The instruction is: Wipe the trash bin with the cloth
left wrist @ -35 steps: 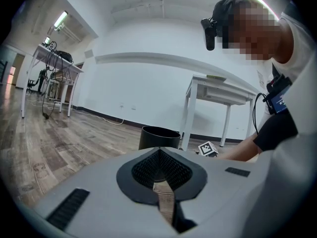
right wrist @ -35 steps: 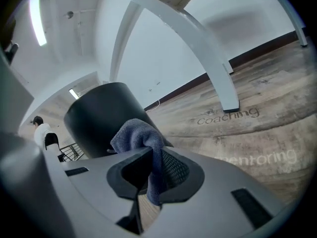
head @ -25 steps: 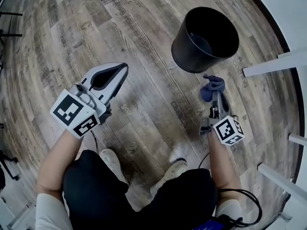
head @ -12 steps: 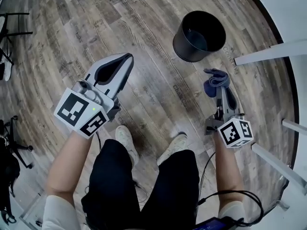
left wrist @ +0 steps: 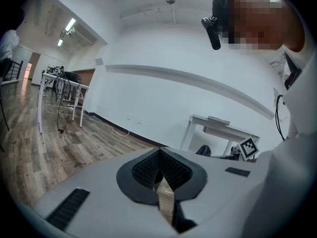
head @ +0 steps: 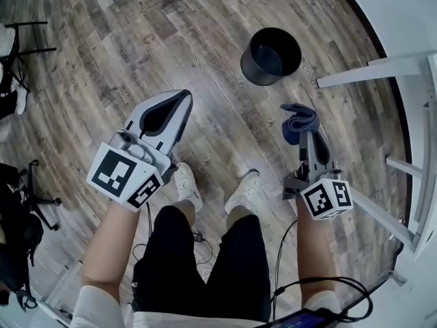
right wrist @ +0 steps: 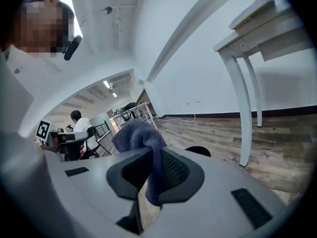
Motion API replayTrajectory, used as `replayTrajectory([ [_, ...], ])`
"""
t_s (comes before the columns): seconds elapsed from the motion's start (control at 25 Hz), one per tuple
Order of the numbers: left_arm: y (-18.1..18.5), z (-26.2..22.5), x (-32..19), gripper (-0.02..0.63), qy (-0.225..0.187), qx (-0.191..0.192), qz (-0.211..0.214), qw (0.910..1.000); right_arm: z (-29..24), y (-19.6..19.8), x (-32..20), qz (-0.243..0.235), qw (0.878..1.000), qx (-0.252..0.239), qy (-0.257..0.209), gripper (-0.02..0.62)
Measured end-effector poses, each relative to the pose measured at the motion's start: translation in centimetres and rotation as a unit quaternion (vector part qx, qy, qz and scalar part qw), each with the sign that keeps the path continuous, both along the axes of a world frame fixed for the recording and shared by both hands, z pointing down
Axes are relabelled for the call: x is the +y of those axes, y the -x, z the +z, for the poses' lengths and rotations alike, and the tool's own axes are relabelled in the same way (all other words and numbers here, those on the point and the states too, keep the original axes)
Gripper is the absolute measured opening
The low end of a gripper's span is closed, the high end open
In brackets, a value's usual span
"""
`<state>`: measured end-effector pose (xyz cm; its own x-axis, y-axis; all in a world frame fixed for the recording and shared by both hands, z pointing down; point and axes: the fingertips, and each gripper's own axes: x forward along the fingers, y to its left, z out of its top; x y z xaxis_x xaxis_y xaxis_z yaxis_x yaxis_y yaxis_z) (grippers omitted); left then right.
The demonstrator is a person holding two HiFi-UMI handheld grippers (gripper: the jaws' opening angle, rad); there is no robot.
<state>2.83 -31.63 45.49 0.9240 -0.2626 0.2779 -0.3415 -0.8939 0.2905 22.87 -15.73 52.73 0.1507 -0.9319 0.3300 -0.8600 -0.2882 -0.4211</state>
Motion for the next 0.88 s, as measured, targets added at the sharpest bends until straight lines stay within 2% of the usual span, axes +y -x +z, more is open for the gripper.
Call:
replayTrajectory([
  [0.2, 0.8, -6.8, 0.9, 0.009, 0.005, -0.007, 0.016, 0.9998, -7.6, 0.5, 0.8, 0.011, 1.000, -0.001, 0.013, 0.046],
  [0.44, 3.4, -14.8, 0.7, 0.009, -0.021, -0.006, 0.015, 0.9997, -16.2, 2.0, 0.4, 0.025, 1.000, -0.005, -0.001, 0.046],
  [0.56, 5.0, -18.4, 0.4, 0.008, -0.010, 0.006, -0.002, 0.9999, -20.1, 3.2, 0.2, 0.031, 0.999, -0.011, -0.007, 0.046],
  [0.68, 7.1, -21.9, 1.0, 0.008, -0.003, 0.016, -0.016, 0.9997, -23.8, 5.9, 0.8, 0.019, 1.000, -0.012, -0.009, 0.044],
  [0.88, 10.2, -27.7, 2.2, 0.008, 0.023, 0.057, -0.041, 0.9973, -29.3, 8.8, 2.3, 0.013, 1.000, 0.016, -0.022, 0.046],
])
